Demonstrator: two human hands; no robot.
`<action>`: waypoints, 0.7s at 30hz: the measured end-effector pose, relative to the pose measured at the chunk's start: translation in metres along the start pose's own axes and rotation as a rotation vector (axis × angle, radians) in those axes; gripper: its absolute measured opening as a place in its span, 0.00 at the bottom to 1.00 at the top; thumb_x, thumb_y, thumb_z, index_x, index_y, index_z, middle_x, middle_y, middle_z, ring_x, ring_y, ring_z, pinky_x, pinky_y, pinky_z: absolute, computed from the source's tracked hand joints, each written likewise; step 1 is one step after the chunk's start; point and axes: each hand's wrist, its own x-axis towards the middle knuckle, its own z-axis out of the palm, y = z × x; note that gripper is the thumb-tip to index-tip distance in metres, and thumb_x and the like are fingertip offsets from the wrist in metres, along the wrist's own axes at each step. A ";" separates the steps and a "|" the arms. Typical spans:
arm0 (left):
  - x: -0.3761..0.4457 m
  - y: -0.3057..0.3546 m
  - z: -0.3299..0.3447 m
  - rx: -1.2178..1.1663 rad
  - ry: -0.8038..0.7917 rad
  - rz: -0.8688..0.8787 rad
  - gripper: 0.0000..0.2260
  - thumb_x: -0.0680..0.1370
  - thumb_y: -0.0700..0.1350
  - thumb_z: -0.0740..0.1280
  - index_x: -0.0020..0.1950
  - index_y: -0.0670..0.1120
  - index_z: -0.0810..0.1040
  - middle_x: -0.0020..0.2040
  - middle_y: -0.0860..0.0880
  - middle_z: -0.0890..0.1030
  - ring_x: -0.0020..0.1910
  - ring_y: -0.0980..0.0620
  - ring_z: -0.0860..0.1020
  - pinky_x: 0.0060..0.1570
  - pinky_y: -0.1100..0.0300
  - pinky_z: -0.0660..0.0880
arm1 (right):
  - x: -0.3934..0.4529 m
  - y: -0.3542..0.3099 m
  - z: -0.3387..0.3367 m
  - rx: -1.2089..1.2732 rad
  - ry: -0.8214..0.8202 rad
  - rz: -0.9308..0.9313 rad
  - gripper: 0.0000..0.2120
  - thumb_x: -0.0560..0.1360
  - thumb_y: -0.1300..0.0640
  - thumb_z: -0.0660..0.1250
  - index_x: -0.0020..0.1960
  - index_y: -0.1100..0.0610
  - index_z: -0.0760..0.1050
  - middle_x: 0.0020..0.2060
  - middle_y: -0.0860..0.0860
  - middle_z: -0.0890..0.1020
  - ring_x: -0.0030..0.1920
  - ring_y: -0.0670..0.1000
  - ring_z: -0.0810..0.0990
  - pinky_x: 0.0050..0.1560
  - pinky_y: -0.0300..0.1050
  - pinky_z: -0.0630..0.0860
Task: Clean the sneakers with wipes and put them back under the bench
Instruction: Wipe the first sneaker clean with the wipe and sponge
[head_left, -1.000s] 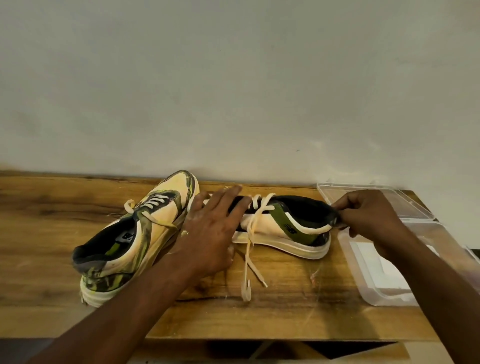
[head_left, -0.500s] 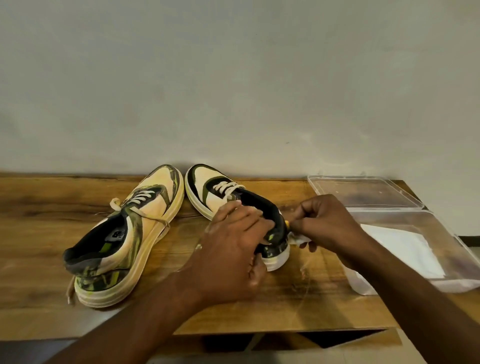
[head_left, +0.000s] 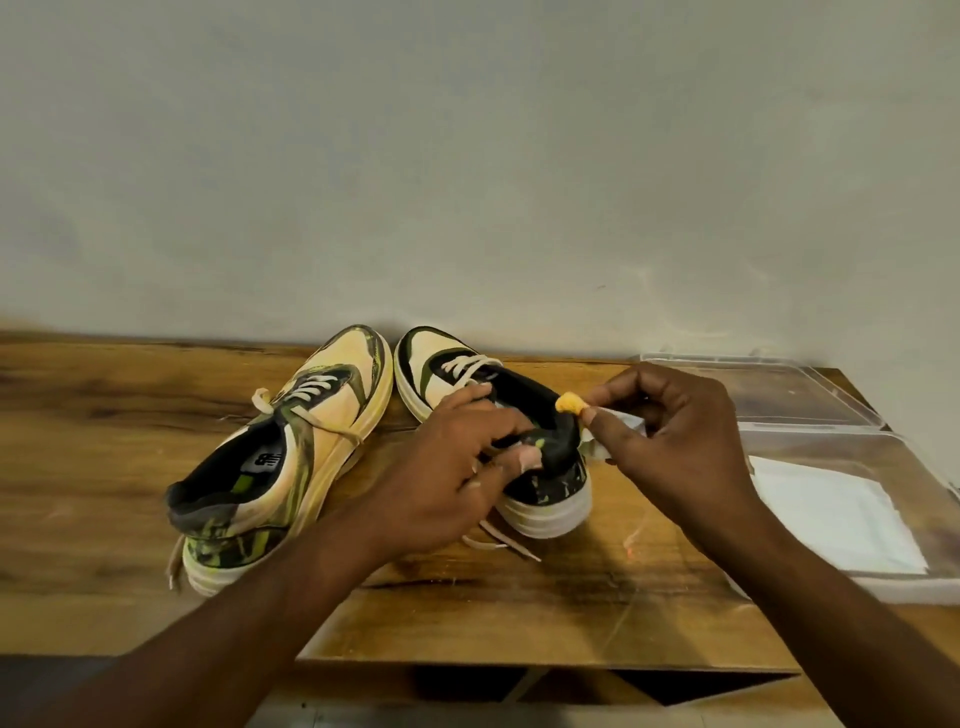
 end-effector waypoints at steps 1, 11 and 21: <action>0.002 0.001 -0.002 -0.091 0.067 -0.031 0.12 0.83 0.52 0.63 0.55 0.47 0.84 0.48 0.51 0.84 0.52 0.49 0.80 0.67 0.45 0.72 | -0.001 -0.002 -0.002 0.001 0.036 -0.058 0.06 0.73 0.61 0.78 0.46 0.51 0.86 0.39 0.42 0.87 0.41 0.43 0.85 0.40 0.38 0.82; 0.012 0.002 0.000 -0.461 0.106 -0.225 0.09 0.84 0.43 0.66 0.58 0.46 0.85 0.52 0.48 0.87 0.55 0.46 0.85 0.58 0.36 0.80 | -0.028 -0.015 0.024 -0.236 0.138 -0.535 0.08 0.71 0.65 0.79 0.49 0.61 0.86 0.44 0.51 0.84 0.43 0.49 0.82 0.43 0.40 0.78; 0.019 0.008 -0.003 -0.473 0.099 -0.240 0.13 0.85 0.34 0.64 0.65 0.43 0.82 0.56 0.51 0.87 0.58 0.58 0.84 0.60 0.63 0.78 | -0.019 -0.011 0.019 -0.239 0.270 -0.445 0.03 0.74 0.62 0.76 0.46 0.61 0.85 0.42 0.52 0.84 0.42 0.49 0.81 0.43 0.39 0.76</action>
